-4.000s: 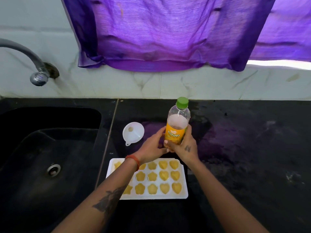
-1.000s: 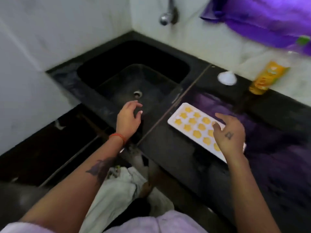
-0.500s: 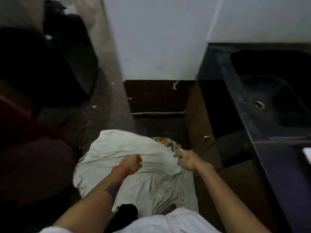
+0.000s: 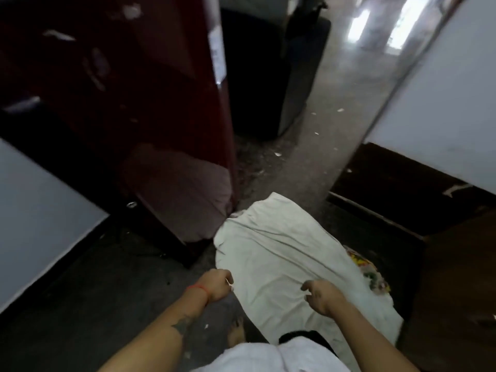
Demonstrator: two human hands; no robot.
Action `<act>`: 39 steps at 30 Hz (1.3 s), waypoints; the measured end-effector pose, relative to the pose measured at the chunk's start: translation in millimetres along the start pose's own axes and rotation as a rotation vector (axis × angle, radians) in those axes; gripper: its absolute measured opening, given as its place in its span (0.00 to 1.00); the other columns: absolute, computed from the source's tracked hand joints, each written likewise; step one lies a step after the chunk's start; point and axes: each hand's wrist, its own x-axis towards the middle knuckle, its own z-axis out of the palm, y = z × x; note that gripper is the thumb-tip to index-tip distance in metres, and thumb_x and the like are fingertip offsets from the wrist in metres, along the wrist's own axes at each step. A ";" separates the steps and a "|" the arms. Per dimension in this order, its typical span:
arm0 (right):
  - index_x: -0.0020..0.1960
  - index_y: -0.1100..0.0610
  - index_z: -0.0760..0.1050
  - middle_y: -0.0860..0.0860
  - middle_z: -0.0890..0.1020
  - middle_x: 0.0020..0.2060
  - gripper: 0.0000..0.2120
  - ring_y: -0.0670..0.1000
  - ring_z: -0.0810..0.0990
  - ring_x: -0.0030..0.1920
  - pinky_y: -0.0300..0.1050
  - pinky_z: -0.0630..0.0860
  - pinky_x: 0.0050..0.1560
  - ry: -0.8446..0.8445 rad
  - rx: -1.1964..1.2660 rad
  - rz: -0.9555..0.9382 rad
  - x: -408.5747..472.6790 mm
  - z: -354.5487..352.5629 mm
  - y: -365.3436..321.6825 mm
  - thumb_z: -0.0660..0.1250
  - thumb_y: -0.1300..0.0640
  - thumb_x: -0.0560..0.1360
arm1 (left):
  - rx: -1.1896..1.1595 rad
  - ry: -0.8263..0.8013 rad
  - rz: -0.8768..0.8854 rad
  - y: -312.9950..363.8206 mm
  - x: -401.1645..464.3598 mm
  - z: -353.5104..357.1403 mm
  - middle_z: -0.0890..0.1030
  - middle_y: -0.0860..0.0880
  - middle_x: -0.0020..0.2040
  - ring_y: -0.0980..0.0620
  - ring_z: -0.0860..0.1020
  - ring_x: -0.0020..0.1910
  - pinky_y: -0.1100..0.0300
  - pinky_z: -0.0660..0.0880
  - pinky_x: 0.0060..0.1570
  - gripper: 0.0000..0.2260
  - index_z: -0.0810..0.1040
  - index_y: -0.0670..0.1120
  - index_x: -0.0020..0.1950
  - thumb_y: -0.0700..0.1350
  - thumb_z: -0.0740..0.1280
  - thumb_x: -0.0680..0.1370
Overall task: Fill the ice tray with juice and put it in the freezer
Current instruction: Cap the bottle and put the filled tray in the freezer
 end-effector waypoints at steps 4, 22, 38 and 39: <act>0.70 0.52 0.66 0.55 0.70 0.68 0.20 0.54 0.71 0.66 0.44 0.68 0.65 0.056 -0.132 -0.156 24.3 -27.0 -69.7 0.58 0.52 0.79 | -0.291 0.280 -0.122 -53.7 -14.4 -24.2 0.80 0.46 0.59 0.48 0.77 0.58 0.61 0.71 0.55 0.12 0.77 0.46 0.59 0.45 0.65 0.76; 0.72 0.54 0.60 0.56 0.70 0.67 0.31 0.53 0.69 0.66 0.37 0.64 0.60 0.212 0.162 -1.077 53.7 -155.6 -378.9 0.68 0.49 0.74 | -1.013 0.974 -0.535 -159.8 -16.4 -126.7 0.64 0.40 0.72 0.41 0.68 0.68 0.48 0.68 0.66 0.34 0.57 0.47 0.75 0.46 0.70 0.74; 0.70 0.58 0.65 0.57 0.79 0.58 0.31 0.56 0.79 0.56 0.51 0.76 0.55 0.395 0.297 -0.958 37.3 -144.7 -410.7 0.67 0.44 0.73 | -1.090 1.097 -0.262 -180.5 0.3 -172.2 0.76 0.47 0.63 0.48 0.77 0.59 0.57 0.74 0.53 0.33 0.59 0.47 0.71 0.48 0.73 0.71; 0.69 0.58 0.66 0.56 0.80 0.56 0.31 0.55 0.79 0.54 0.51 0.77 0.54 0.420 0.306 -0.941 36.7 -142.7 -410.9 0.67 0.44 0.72 | -1.091 1.096 -0.255 -182.9 2.4 -171.6 0.75 0.46 0.63 0.48 0.77 0.59 0.57 0.73 0.54 0.33 0.60 0.47 0.71 0.48 0.73 0.71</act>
